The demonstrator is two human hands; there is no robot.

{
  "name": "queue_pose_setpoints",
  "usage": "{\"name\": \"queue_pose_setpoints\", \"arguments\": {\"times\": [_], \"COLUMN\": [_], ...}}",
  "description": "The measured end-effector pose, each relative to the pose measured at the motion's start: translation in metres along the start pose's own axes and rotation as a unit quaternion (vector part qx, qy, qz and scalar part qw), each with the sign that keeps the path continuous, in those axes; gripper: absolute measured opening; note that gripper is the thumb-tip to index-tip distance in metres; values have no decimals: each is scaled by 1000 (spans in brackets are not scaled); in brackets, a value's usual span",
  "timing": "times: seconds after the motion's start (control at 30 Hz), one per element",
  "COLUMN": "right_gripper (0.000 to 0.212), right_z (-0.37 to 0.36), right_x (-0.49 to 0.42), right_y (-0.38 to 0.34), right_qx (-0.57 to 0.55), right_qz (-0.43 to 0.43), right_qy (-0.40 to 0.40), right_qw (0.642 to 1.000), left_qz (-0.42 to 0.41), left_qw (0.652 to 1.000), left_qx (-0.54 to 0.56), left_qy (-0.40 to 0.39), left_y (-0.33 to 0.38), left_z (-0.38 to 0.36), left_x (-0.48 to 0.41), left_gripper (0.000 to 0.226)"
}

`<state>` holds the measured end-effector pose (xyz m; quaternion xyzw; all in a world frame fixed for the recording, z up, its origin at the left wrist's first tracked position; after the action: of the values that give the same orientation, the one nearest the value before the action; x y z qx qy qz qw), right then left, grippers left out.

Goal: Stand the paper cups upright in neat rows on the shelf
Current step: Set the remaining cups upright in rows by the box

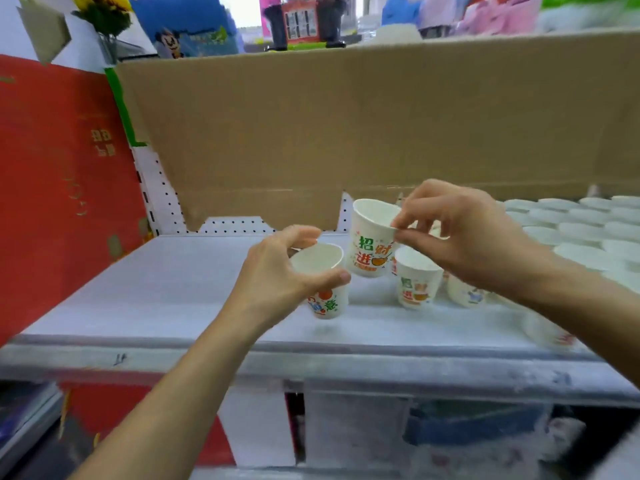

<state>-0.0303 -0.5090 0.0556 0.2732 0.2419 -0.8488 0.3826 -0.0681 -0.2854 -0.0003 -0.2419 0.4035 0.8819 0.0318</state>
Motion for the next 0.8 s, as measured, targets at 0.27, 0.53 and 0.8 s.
{"name": "queue_pose_setpoints", "arguments": {"times": [0.27, 0.53, 0.8], "right_gripper": [6, 4, 25], "right_z": [58, 39, 44], "right_x": [80, 92, 90], "right_y": [36, 46, 59], "right_qx": [108, 255, 266], "right_qz": [-11, 56, 6], "right_qy": [2, -64, -181], "right_qw": [994, 963, 947], "left_qz": [-41, -77, -93], "left_qw": [998, 991, 990], "left_qx": [-49, -108, -99], "left_qy": [1, 0, -24], "left_y": [58, 65, 67], "left_z": [-73, -103, -115], "left_x": [23, 19, 17], "left_gripper": [77, 77, 79]}}
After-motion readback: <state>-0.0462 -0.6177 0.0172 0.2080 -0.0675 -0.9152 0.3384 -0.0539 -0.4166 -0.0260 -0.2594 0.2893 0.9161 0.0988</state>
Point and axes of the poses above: each hand's wrist, its own x-axis away from the middle knuckle, its own z-axis out of the back of the hand, y = z × x, the point moved 2 cm from there along -x, towards the middle knuckle, and after that the axes turned 1 degree about x, right-handed, at the moved point
